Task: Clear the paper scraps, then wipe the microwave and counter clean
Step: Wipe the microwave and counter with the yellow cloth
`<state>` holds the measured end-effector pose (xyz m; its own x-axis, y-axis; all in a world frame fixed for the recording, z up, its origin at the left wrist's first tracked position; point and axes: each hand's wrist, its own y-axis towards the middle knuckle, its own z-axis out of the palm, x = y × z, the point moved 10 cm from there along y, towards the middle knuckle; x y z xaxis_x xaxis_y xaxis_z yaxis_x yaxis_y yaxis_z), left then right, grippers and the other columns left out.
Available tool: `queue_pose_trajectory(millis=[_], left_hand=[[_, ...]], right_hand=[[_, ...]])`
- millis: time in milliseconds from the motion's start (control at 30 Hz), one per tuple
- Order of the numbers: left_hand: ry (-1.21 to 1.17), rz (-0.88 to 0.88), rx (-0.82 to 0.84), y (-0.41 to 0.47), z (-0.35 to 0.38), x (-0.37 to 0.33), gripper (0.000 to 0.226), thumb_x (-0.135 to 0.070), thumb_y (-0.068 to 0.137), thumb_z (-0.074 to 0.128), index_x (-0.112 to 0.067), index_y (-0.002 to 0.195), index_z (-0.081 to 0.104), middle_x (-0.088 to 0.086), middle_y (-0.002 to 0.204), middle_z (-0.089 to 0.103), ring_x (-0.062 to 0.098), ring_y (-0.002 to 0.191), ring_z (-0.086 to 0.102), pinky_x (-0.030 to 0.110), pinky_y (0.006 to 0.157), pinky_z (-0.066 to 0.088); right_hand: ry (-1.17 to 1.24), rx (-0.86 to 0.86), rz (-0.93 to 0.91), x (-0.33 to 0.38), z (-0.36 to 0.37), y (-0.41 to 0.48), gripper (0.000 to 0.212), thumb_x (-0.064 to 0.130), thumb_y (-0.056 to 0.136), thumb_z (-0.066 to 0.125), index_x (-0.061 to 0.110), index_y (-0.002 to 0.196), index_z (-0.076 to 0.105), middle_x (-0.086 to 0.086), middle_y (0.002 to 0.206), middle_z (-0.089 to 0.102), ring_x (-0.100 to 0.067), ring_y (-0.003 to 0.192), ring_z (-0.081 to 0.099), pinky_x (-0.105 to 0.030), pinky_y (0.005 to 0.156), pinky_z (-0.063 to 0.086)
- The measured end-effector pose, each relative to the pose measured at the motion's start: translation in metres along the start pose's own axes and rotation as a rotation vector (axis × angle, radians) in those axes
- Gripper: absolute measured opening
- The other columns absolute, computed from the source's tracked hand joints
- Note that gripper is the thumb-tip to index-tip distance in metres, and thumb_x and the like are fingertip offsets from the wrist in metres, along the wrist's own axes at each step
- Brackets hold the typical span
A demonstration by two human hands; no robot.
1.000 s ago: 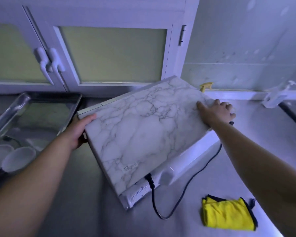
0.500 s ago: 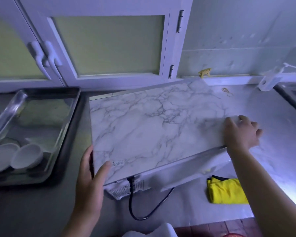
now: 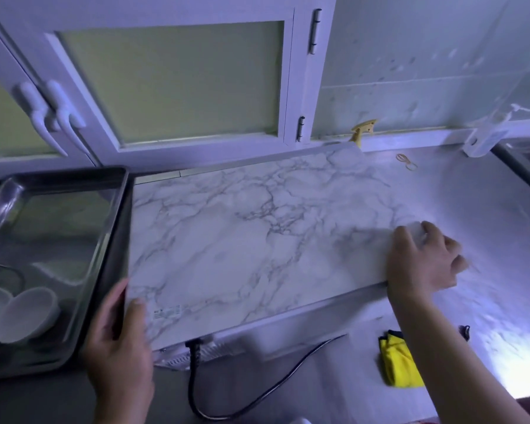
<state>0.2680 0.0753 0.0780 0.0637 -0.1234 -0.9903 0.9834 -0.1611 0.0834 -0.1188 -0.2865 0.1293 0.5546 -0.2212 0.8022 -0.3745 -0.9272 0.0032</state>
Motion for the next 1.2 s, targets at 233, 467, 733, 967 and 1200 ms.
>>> queue_pose_trajectory(millis=[233,467,733,967,1200], left_hand=[[0.056,0.0,-0.016,0.121,0.01,-0.011,0.024,-0.017,0.084,0.068,-0.027,0.104,0.077,-0.007,0.1,0.076,0.011,0.095,0.067,0.031,0.089,0.053],[0.149,-0.006,0.069,0.19,0.025,-0.019,0.032,-0.014,0.092,0.066,-0.009,0.123,0.068,-0.002,0.095,0.069,-0.001,0.077,0.062,0.015,0.07,0.05],[0.171,-0.004,0.073,0.194,0.023,-0.014,0.031,-0.019,0.085,0.069,-0.011,0.116,0.072,0.003,0.098,0.069,0.005,0.08,0.062,0.021,0.076,0.05],[0.185,0.129,-0.188,0.141,-0.02,-0.04,0.035,-0.027,0.086,0.056,-0.01,0.113,0.068,0.003,0.107,0.07,0.01,0.099,0.066,0.023,0.088,0.052],[0.049,-0.037,0.312,-0.047,0.064,0.011,0.017,-0.009,0.087,0.062,-0.022,0.078,0.069,-0.009,0.064,0.068,0.005,0.064,0.061,0.017,0.066,0.049]], right_hand=[[-0.049,0.072,-0.008,0.062,0.083,-0.033,0.05,0.042,0.083,0.055,0.025,0.13,0.052,-0.005,0.138,0.04,-0.03,0.134,0.028,-0.046,0.107,0.021],[-0.094,0.081,-0.055,0.088,0.122,-0.057,0.05,0.043,0.086,0.05,0.02,0.13,0.049,-0.009,0.137,0.037,-0.035,0.132,0.029,-0.048,0.108,0.022],[-0.126,0.131,-0.103,0.092,0.119,-0.06,0.054,0.044,0.089,0.049,0.02,0.138,0.045,-0.009,0.139,0.036,-0.033,0.132,0.028,-0.046,0.108,0.02],[0.331,0.277,-0.132,-0.033,0.061,-0.05,0.049,0.036,0.096,0.058,0.023,0.141,0.044,-0.004,0.134,0.048,-0.01,0.099,0.055,-0.032,0.09,0.044],[-0.174,0.168,0.207,-0.239,-0.039,0.001,0.048,0.021,0.087,0.061,0.015,0.134,0.058,-0.013,0.135,0.055,-0.035,0.108,0.06,-0.048,0.089,0.052]])
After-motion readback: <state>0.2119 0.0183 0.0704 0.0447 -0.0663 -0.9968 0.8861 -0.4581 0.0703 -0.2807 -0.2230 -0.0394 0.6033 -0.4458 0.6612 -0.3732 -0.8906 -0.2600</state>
